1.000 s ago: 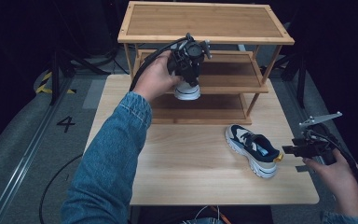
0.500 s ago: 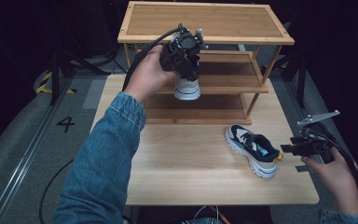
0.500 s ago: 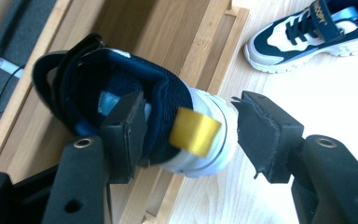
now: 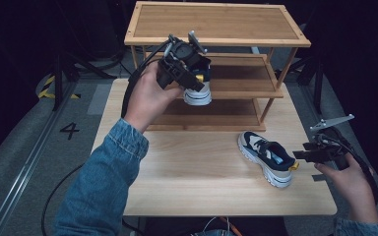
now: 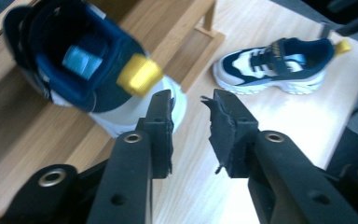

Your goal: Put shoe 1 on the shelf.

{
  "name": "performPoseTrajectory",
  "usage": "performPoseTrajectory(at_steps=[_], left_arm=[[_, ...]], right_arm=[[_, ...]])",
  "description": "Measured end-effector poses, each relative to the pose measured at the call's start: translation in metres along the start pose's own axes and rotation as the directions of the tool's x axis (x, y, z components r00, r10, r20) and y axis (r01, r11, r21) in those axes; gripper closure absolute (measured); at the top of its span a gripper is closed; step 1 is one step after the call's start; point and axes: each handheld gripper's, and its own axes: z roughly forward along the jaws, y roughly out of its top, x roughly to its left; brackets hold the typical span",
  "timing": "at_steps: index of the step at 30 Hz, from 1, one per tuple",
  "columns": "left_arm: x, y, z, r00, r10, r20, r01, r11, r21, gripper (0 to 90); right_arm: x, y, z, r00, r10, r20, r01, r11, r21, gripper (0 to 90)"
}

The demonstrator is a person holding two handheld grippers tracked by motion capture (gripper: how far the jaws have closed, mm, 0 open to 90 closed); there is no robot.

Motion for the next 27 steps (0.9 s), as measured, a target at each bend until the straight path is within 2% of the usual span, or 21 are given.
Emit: performPoseTrajectory(at_steps=[3,7,9,11,13,17,18,19,21,22,25,27], left_arm=[[0.003,-0.009,0.008,0.9990,-0.029,0.033,0.029,0.9994,-0.021,76.6],[0.005,-0.015,0.019,0.9985,-0.044,0.032,0.044,0.9988,-0.020,85.8],[0.010,-0.019,0.028,0.9958,-0.070,0.058,0.072,0.9972,-0.020,87.4],[0.013,-0.021,0.036,0.9939,-0.093,0.059,0.094,0.9954,-0.017,88.8],[0.016,-0.022,0.041,0.9931,-0.100,0.062,0.101,0.9947,-0.017,88.8],[0.023,-0.022,0.056,0.9916,-0.126,0.029,0.126,0.9920,-0.005,88.7],[0.025,-0.022,0.057,0.9917,-0.125,0.032,0.125,0.9922,-0.001,88.8],[0.030,-0.021,0.058,0.9890,-0.138,0.053,0.139,0.9900,-0.023,89.4],[0.031,-0.021,0.059,0.9892,-0.136,0.055,0.137,0.9902,-0.024,89.4],[0.032,-0.020,0.060,0.9909,-0.126,0.048,0.127,0.9915,-0.027,89.4],[0.034,-0.018,0.063,0.9905,-0.133,0.032,0.135,0.9902,-0.038,88.8],[0.036,-0.017,0.065,0.9914,-0.131,0.003,0.131,0.9907,-0.037,83.5]], right_arm=[[0.000,0.000,0.001,1.0000,0.003,-0.001,-0.003,1.000,0.002,46.7],[0.000,0.000,0.002,1.0000,0.002,-0.004,-0.002,1.000,0.009,46.6],[0.000,0.000,0.003,1.0000,-0.001,-0.002,0.001,1.000,0.008,46.6],[0.000,0.000,0.002,1.0000,-0.001,-0.002,0.001,1.000,0.008,46.6],[0.000,0.000,0.002,1.0000,0.002,-0.003,-0.002,1.000,0.007,46.6],[0.000,0.000,0.002,1.0000,0.005,-0.004,-0.005,1.000,0.005,46.6],[-0.001,0.000,0.002,1.0000,0.003,-0.005,-0.003,1.000,0.009,46.6],[0.000,0.000,0.003,1.0000,0.001,-0.003,0.000,1.000,0.009,46.6],[0.000,0.000,0.003,1.0000,0.000,-0.003,0.000,1.000,0.009,46.6],[0.000,0.000,0.004,1.0000,0.000,-0.003,0.000,1.000,0.010,46.6],[0.000,0.000,0.004,1.0000,0.002,-0.003,-0.002,1.000,0.011,46.6],[0.001,0.000,0.003,1.0000,0.001,-0.003,-0.001,1.000,0.011,46.6]])
